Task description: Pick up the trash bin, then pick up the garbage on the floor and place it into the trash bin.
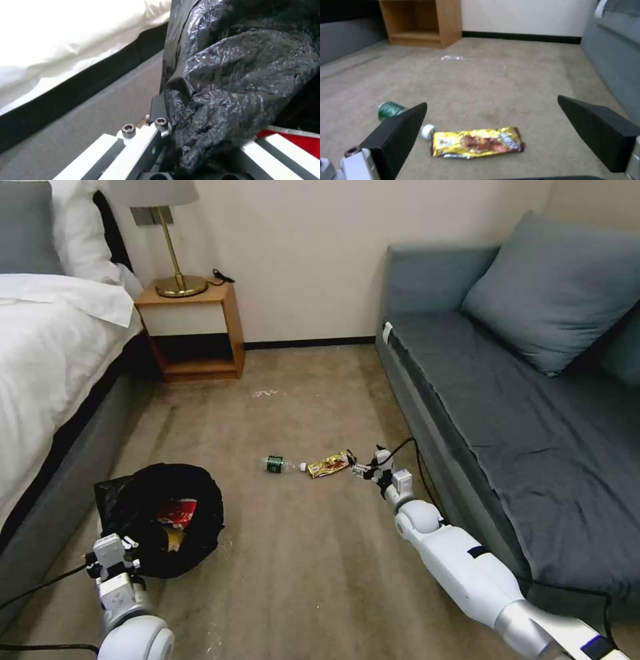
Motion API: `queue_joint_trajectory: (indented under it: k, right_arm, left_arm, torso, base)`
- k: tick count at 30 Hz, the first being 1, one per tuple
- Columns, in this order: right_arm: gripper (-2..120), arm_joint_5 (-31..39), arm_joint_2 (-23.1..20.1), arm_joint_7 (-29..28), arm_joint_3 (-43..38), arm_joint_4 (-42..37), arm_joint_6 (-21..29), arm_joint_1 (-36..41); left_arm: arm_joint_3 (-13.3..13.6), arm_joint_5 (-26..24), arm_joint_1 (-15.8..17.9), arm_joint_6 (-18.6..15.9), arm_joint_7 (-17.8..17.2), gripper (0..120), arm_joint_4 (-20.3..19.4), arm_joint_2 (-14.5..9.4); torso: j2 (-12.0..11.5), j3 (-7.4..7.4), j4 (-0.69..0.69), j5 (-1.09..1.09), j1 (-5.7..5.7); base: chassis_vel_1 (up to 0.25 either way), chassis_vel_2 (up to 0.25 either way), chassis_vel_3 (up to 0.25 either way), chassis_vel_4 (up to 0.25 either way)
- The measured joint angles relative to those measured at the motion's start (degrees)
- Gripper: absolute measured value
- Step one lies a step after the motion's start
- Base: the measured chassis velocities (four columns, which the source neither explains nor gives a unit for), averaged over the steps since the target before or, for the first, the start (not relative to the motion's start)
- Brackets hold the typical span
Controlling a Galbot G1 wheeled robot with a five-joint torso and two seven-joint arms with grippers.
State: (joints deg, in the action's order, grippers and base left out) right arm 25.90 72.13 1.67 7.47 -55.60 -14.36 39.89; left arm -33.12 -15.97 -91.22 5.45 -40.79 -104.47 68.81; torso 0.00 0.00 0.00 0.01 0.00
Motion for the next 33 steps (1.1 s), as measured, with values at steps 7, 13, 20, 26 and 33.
queue_joint_trajectory:
  k: [7, 13, 20, 26, 33]
  right_arm:
    - [100, -1.14, 1.05, 0.52, 0.15, 0.44, -0.88, 0.23]
    - [100, -1.57, 1.75, 0.92, 0.35, 1.35, -1.46, -0.13]
    - [100, -2.34, 2.0, 1.17, 1.26, 1.98, -1.9, -0.56]
    - [100, -2.74, 2.51, 1.38, 1.45, 2.48, -2.3, -0.8]
    - [100, -2.91, 2.88, 1.65, 1.86, 2.94, -2.54, -1.22]
  left_arm:
    - [0.29, -0.07, -0.09, 0.48, 0.0, 3, 0.53, -0.07]
    - [0.16, -0.5, 0.24, 0.59, 0.0, 3, 0.85, -0.63]
    - [0.4, -0.75, 0.65, 0.59, 0.0, 3, 1.27, -1.0]
    - [0.71, -0.86, 1.28, 0.55, 0.0, 3, 1.68, -1.62]
    - [0.82, -1.11, 1.7, 0.26, 0.01, 3, 1.88, -1.96]
  torso:
    - [0.0, 0.0, 0.01, -0.02, 0.0]
    - [0.0, 0.0, 0.0, -0.01, 0.0]
    - [0.0, 0.0, 0.01, -0.02, 0.0]
    - [0.0, 0.0, 0.0, -0.01, 0.0]
    - [0.0, 0.0, 0.01, -0.01, 0.0]
  base:
    - [-0.011, 0.013, 0.017, -0.012]
    - [-0.058, 0.073, 0.066, -0.07]
    - [-0.067, 0.074, 0.073, -0.072]
    - [-0.055, 0.059, 0.063, -0.067]
    - [-0.055, 0.064, 0.062, -0.069]
